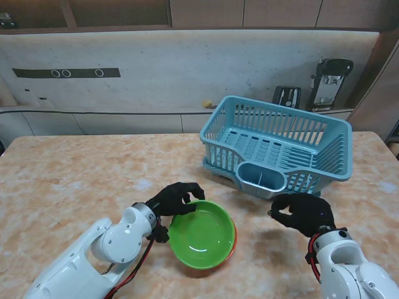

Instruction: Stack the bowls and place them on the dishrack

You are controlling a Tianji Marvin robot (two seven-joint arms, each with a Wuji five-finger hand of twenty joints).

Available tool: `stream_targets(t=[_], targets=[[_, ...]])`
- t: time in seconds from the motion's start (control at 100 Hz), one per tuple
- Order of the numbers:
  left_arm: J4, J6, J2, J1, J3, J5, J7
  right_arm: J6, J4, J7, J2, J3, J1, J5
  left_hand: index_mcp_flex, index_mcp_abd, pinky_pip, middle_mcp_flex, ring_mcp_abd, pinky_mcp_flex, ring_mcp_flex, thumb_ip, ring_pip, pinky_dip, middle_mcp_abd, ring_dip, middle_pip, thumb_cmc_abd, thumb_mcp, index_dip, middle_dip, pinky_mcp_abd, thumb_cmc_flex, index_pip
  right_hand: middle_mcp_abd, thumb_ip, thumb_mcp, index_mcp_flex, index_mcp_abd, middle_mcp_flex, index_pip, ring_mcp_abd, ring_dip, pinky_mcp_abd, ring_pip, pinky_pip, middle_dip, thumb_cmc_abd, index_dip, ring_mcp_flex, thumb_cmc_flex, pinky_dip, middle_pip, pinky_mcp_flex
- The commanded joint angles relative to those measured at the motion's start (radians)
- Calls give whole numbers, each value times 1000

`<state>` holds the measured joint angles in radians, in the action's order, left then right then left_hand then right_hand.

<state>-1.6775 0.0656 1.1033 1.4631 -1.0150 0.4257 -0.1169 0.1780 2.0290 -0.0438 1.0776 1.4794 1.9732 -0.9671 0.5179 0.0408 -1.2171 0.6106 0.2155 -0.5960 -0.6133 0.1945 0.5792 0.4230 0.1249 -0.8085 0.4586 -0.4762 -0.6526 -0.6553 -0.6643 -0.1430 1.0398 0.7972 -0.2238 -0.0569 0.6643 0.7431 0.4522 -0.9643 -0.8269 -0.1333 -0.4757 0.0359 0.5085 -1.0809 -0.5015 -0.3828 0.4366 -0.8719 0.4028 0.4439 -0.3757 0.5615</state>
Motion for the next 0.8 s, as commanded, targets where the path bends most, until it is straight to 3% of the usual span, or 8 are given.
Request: stream_targets(t=[0.0,0.15,0.29,0.45,0.72,0.74,0.79], targets=[[0,-6,4,-1,1,-5,-6,-3,6,-14,7,-2,11,-2,-34,-19,10,-44,13,22,33,-32,-4,15,-1,27,3,12,40,18,33,-11,-31,-14,-10,14,-9,12,17,-14,-13,-12,-7,2,-8,7,-11,27,5,-4,-12,-7,-7,-11],[3,-12,7,-2,1,-8,4,-3,9,-15,7,-1,13,-2,-40,-13,44,-59,37,97,66,-47,-32,32,2,66,-21,39,89,34,56,-65,-70,-65,-10,14,-9,12,18,-13,-12,-14,-7,1,-8,7,-11,27,5,-3,-12,-6,-7,-11],[4,-17,7,-2,0,-8,7,-1,12,-17,7,-2,14,-2,-41,-15,71,-67,23,167,71,-56,-54,53,-1,98,-41,62,117,46,72,-113,-95,-101,-8,14,-9,12,19,-14,-13,-13,-7,2,-8,7,-11,27,6,-4,-12,-6,-7,-11],[-3,-18,9,7,-8,-4,20,-3,13,-19,6,-3,14,-2,-36,-36,129,-51,40,267,85,-61,-101,86,-16,152,-74,94,186,55,108,-205,-99,-139,-8,14,-9,13,18,-13,-13,-12,-7,3,-8,6,-11,27,5,-3,-13,-6,-7,-9],[-69,-2,8,49,-48,101,67,-25,15,-23,5,-7,12,3,-1,-67,166,20,41,313,59,-59,-145,106,-43,213,-100,134,332,72,153,-238,-69,-177,-9,14,-9,12,17,-13,-12,-13,-7,2,-8,6,-11,26,5,-4,-12,-7,-6,-10],[-76,0,8,53,-52,113,72,-29,14,-23,5,-8,11,5,4,-69,169,27,39,314,56,-69,-145,109,-44,224,-102,153,417,67,162,-238,-27,-182,-8,14,-9,11,16,-13,-12,-13,-7,2,-8,6,-11,25,5,-4,-11,-7,-6,-10],[-95,5,7,66,-62,143,83,-38,12,-25,4,-10,8,8,15,-74,173,37,38,317,51,-69,-149,109,-47,229,-106,162,455,72,166,-241,-12,-187,-8,14,-9,9,16,-12,-11,-14,-7,2,-9,6,-11,26,5,-4,-11,-7,-6,-9]])
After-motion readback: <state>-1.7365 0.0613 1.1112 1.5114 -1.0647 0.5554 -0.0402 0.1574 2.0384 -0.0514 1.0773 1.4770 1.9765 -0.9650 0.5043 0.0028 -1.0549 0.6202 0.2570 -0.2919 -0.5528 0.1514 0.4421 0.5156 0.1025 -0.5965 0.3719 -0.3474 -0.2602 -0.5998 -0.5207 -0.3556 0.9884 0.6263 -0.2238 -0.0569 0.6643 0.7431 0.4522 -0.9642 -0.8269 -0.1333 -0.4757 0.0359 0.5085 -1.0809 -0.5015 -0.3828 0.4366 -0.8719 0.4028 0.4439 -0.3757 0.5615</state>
